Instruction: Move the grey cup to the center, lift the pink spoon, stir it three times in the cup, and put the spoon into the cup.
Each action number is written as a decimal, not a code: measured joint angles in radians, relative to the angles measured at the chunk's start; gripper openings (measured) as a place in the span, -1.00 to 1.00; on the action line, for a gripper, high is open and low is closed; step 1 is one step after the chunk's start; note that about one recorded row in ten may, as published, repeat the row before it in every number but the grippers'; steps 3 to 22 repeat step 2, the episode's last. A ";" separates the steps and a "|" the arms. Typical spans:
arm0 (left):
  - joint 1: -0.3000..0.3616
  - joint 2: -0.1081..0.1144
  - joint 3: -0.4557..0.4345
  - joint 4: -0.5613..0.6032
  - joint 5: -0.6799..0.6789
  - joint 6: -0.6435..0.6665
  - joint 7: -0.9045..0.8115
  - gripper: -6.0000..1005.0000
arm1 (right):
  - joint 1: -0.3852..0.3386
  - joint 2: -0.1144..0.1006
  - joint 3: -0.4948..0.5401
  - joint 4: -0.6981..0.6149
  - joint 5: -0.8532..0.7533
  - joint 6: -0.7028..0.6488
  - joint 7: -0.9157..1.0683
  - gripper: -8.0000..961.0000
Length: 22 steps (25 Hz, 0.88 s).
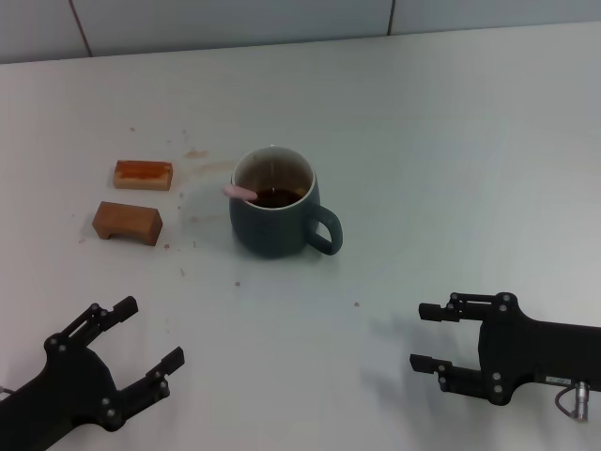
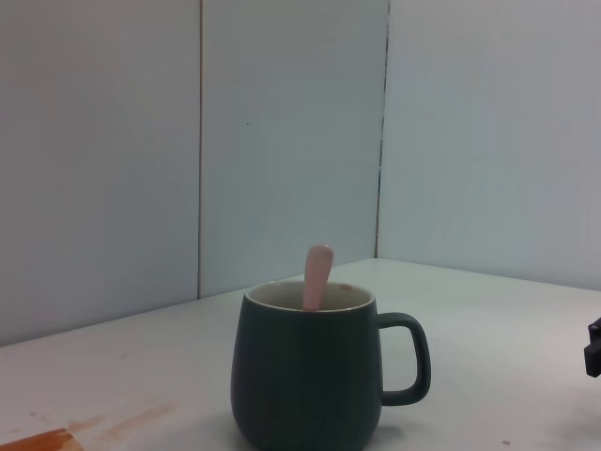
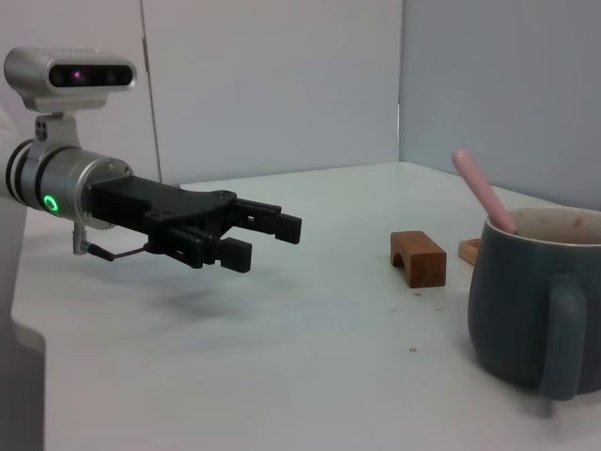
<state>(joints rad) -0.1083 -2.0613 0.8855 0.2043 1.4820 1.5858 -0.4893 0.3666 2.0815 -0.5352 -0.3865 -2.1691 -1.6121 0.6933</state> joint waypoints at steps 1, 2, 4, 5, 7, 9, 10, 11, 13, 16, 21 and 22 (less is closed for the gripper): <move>0.000 0.000 0.000 0.001 0.000 0.000 0.000 0.66 | 0.000 0.000 0.000 0.000 0.000 0.000 0.000 0.23; 0.000 0.000 0.000 0.001 0.000 0.000 0.001 0.66 | 0.000 0.000 0.000 0.000 0.000 0.000 0.000 0.23; 0.000 0.000 0.000 0.001 0.000 0.000 0.001 0.66 | 0.000 0.000 0.000 0.000 0.000 0.000 0.000 0.23; 0.000 0.000 0.000 0.001 0.000 0.000 0.001 0.66 | 0.000 0.000 0.000 0.000 0.000 0.000 0.000 0.23; 0.000 0.000 0.000 0.001 0.000 0.000 0.001 0.66 | 0.000 0.000 0.000 0.000 0.000 0.000 0.000 0.23; 0.000 0.000 0.000 0.001 0.000 0.000 0.001 0.66 | 0.000 0.000 0.000 0.000 0.000 0.000 0.000 0.23; 0.000 0.000 0.000 0.001 0.000 0.000 0.001 0.66 | 0.000 0.000 0.000 0.000 0.000 0.000 0.000 0.23; 0.000 0.000 0.000 0.001 0.000 0.000 0.001 0.66 | 0.000 0.000 0.000 0.000 0.000 0.000 0.000 0.23; 0.000 0.000 0.000 0.001 0.000 0.000 0.001 0.66 | 0.000 0.000 0.000 0.000 0.000 0.000 0.000 0.23; 0.000 0.000 0.000 0.001 0.000 0.000 0.001 0.66 | 0.000 0.000 0.000 0.000 0.000 0.000 0.000 0.23; 0.000 0.000 0.000 0.001 0.000 0.000 0.001 0.66 | 0.000 0.000 0.000 0.000 0.000 0.000 0.000 0.23; 0.000 0.000 0.000 0.001 0.000 0.000 0.001 0.66 | 0.000 0.000 0.000 0.000 0.000 0.000 0.000 0.23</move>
